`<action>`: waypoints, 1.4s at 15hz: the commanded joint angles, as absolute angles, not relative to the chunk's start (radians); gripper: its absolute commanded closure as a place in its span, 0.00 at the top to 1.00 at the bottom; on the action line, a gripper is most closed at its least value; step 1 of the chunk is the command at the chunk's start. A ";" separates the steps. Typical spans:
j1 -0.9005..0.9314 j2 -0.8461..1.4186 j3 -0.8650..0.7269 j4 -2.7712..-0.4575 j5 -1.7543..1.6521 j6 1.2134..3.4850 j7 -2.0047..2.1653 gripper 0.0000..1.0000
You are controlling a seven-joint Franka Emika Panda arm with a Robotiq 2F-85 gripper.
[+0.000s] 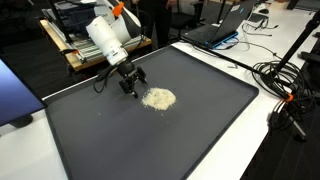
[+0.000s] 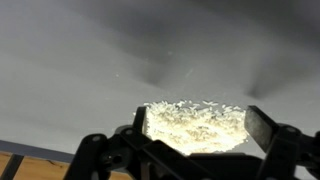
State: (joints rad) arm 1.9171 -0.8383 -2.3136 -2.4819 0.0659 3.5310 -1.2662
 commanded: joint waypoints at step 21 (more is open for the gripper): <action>1.745 -0.910 -2.265 -2.507 -0.345 3.550 -1.264 1.00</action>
State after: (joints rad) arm 1.7914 -0.9049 -2.2948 -2.4883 -0.3073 3.5715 -1.2523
